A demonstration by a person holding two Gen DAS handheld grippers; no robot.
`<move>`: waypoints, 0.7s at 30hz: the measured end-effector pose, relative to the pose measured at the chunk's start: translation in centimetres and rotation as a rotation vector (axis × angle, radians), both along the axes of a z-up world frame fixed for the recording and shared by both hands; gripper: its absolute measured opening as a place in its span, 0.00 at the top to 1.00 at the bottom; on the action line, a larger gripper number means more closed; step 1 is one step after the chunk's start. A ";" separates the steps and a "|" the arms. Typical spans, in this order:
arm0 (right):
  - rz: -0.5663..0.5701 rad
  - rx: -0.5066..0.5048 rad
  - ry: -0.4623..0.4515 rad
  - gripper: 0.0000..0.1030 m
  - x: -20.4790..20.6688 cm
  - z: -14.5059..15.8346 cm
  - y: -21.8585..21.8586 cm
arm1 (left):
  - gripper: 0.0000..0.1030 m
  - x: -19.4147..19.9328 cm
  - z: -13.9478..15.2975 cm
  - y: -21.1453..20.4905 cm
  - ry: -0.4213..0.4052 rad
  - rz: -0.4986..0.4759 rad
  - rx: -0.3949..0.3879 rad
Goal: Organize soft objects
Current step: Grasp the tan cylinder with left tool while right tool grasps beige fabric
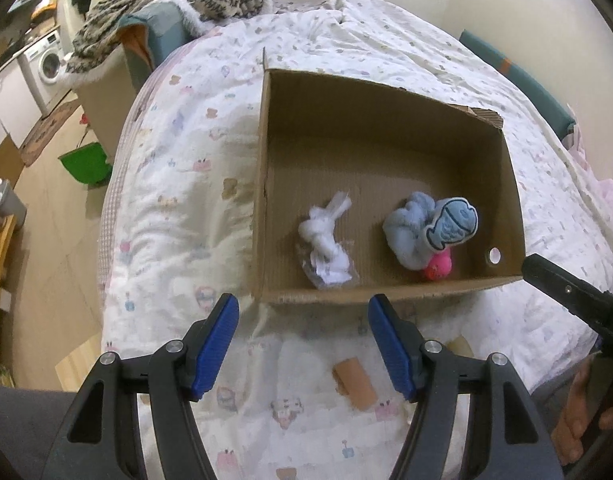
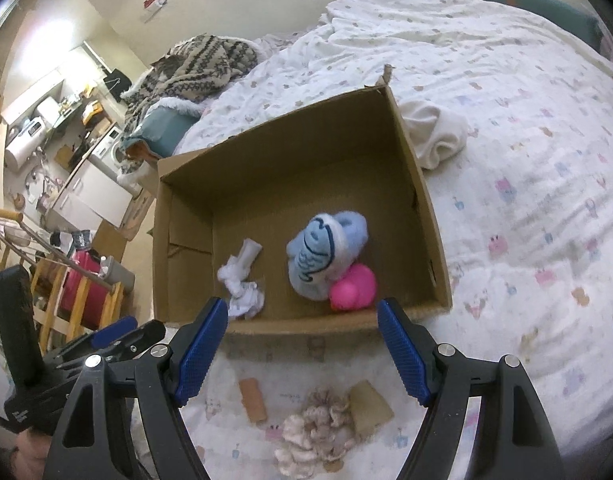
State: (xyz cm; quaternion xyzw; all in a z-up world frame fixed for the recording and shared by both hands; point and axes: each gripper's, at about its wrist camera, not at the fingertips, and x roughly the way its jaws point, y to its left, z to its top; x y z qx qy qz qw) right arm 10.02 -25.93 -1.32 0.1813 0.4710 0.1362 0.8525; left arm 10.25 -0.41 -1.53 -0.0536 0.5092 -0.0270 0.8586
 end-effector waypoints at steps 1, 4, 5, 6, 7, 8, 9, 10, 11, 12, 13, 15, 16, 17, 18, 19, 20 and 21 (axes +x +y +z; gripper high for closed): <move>-0.006 0.002 0.001 0.20 -0.3 0.0 -0.1 | 0.37 -0.3 0.0 0.1 0.001 0.006 -0.002; -0.021 -0.002 0.010 0.20 -0.9 -0.1 -0.4 | 0.37 -1.0 -0.3 0.3 0.010 0.022 -0.017; -0.021 0.000 0.018 0.20 -1.0 -0.2 -0.4 | 0.37 -1.2 -0.4 0.4 0.015 0.026 -0.021; -0.021 0.000 0.027 0.20 -1.2 -0.3 -0.4 | 0.37 -1.4 -0.5 0.4 0.020 0.031 -0.023; -0.022 0.000 0.037 0.20 -1.4 -0.5 -0.4 | 0.37 -1.6 -0.7 0.5 0.026 0.034 -0.025; -0.023 -0.001 0.045 0.20 -1.6 -0.7 -0.4 | 0.37 -1.8 -0.9 0.5 0.032 0.039 -0.024; -0.024 -0.004 0.053 0.20 -1.7 -0.8 -0.3 | 0.37 -2.0 -1.0 0.5 0.035 0.043 -0.024; -0.027 -0.005 0.060 0.20 -1.9 -1.0 -0.4 | 0.37 -2.1 -1.2 0.5 0.038 0.051 -0.027; -0.030 -0.007 0.066 0.21 -2.0 -1.1 -0.4 | 0.37 -2.2 -1.3 0.7 0.038 0.061 -0.032; -0.035 -0.008 0.074 0.20 -2.2 -1.4 -0.4 | 0.38 -2.3 -1.4 0.8 0.038 0.073 -0.040; -0.042 -0.004 0.086 0.20 -2.3 -1.6 -0.5 | 0.38 -2.2 -1.5 0.9 0.043 0.080 -0.042; -0.058 0.011 0.110 0.20 -2.3 -2.2 -0.8 | 0.38 -2.0 -1.9 1.0 0.057 0.087 -0.030; -0.068 0.018 0.123 0.21 -2.3 -2.5 -0.9 | 0.38 -1.9 -2.2 1.1 0.067 0.092 -0.032; -0.078 0.027 0.135 0.20 -2.2 -2.8 -1.0 | 0.38 -1.7 -2.5 1.2 0.079 0.097 -0.037; -0.088 0.033 0.146 0.20 -2.1 -3.1 -1.2 | 0.38 -1.6 -3.0 1.2 0.099 0.097 -0.046; -0.100 0.035 0.156 0.20 -2.0 -3.4 -1.3 | 0.38 -1.5 -3.6 1.1 0.124 0.091 -0.055; -0.111 0.034 0.165 0.20 -2.0 -3.7 -1.5 | 0.38 -1.3 -4.2 0.9 0.151 0.084 -0.064; -0.120 0.034 0.175 0.20 -1.9 -3.9 -1.6 | 0.38 -1.3 -5.0 0.7 0.180 0.074 -0.079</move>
